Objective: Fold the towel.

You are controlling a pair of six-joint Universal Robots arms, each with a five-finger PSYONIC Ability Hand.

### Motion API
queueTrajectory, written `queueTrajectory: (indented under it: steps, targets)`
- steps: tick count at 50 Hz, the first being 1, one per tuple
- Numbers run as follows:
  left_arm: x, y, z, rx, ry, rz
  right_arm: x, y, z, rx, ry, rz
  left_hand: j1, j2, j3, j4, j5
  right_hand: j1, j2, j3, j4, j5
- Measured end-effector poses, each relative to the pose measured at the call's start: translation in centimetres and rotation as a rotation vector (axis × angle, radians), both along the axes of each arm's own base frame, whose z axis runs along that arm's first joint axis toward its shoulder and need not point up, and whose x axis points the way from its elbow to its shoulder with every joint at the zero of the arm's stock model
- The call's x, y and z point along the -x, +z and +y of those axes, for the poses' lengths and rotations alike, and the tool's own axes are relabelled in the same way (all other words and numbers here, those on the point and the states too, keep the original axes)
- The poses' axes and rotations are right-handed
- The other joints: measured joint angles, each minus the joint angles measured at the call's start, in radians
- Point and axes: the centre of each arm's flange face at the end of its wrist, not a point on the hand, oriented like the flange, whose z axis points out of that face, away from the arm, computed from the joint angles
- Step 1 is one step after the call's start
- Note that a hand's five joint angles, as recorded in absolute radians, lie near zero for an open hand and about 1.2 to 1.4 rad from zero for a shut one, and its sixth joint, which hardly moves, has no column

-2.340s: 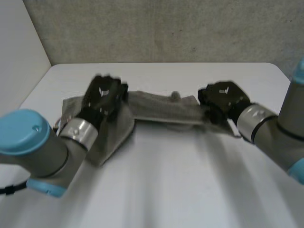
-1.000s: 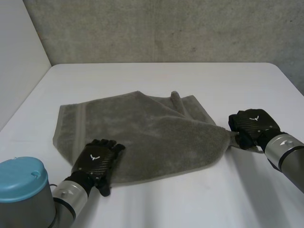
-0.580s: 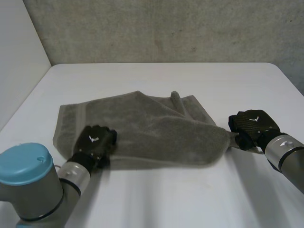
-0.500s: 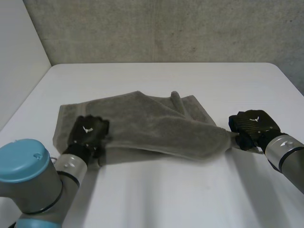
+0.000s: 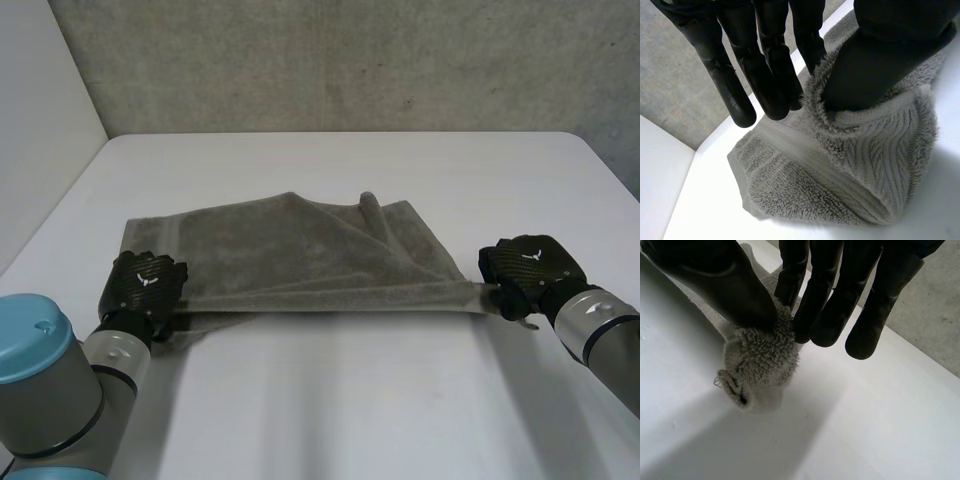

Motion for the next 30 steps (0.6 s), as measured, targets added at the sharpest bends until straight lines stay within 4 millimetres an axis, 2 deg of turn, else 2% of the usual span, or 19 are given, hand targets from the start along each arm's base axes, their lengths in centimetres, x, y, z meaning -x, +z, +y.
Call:
queueTrajectory:
  steps: [7, 10, 13, 14, 16, 17, 19, 23, 24, 27, 29, 30]
  targets:
    - [-0.3, 1.1, -0.3, 0.022, 0.012, 0.007, 0.0, 0.4, -0.1, 0.022, 0.001, -0.007, 0.014, 0.032, 0.032, 0.032, 0.024, 0.000, 0.000, 0.000, 0.000, 0.000]
    - [-0.5, 3.6, -0.7, 0.099, 0.022, 0.034, 0.0, 2.1, -0.4, 0.076, -0.002, -0.015, 0.014, 0.034, 0.034, 0.035, 0.025, 0.000, 0.002, 0.000, 0.000, 0.000]
    - [-0.6, 8.1, -0.9, 0.238, 0.016, 0.083, 0.0, 6.2, -0.3, 0.188, -0.001, -0.031, 0.014, 0.034, 0.035, 0.036, 0.025, 0.000, 0.004, 0.000, 0.000, 0.000]
    - [-0.6, 8.8, -0.8, 0.260, 0.013, 0.091, 0.0, 7.1, -0.2, 0.210, 0.000, -0.035, 0.014, 0.034, 0.035, 0.036, 0.025, 0.000, 0.004, 0.000, 0.000, 0.000]
    - [-0.6, 12.4, -0.4, 0.362, -0.009, 0.126, 0.0, 10.8, 0.3, 0.286, 0.012, -0.046, 0.014, 0.035, 0.035, 0.036, 0.025, 0.000, 0.004, 0.000, 0.000, 0.000]
    - [-0.5, 13.3, -0.3, 0.386, -0.016, 0.134, 0.0, 11.8, 0.5, 0.302, 0.016, -0.049, 0.014, 0.035, 0.035, 0.036, 0.027, 0.000, 0.004, 0.000, 0.000, 0.000]
    - [-0.5, 16.7, 0.6, 0.459, -0.048, 0.157, -0.1, 15.4, 1.4, 0.355, 0.037, -0.055, 0.014, 0.035, 0.035, 0.036, 0.034, 0.000, 0.004, 0.000, 0.000, 0.002]
    - [-0.3, 19.9, 1.8, 0.479, -0.096, 0.164, 0.0, 19.6, 2.8, 0.372, 0.071, -0.029, 0.014, 0.035, 0.035, 0.036, 0.035, 0.000, 0.009, 0.000, 0.000, 0.005]
    - [-0.2, 20.2, 2.0, 0.461, -0.108, 0.158, 0.0, 20.4, 3.1, 0.364, 0.080, -0.009, 0.014, 0.035, 0.035, 0.036, 0.035, 0.000, 0.009, 0.000, 0.000, 0.005]
    - [0.0, 20.0, 1.9, 0.393, -0.126, 0.138, 0.0, 21.0, 3.4, 0.331, 0.101, 0.051, 0.014, 0.035, 0.035, 0.036, 0.035, 0.000, 0.009, 0.000, 0.000, 0.005]
    - [0.1, 19.0, 1.5, 0.328, -0.132, 0.120, -0.1, 20.8, 3.2, 0.294, 0.120, 0.108, 0.014, 0.035, 0.035, 0.036, 0.035, 0.000, 0.009, 0.000, 0.000, 0.005]
    - [0.2, 18.0, 1.1, 0.270, -0.132, 0.104, -0.1, 20.3, 2.8, 0.262, 0.135, 0.150, 0.014, 0.035, 0.035, 0.036, 0.035, 0.000, 0.009, 0.000, 0.000, 0.005]
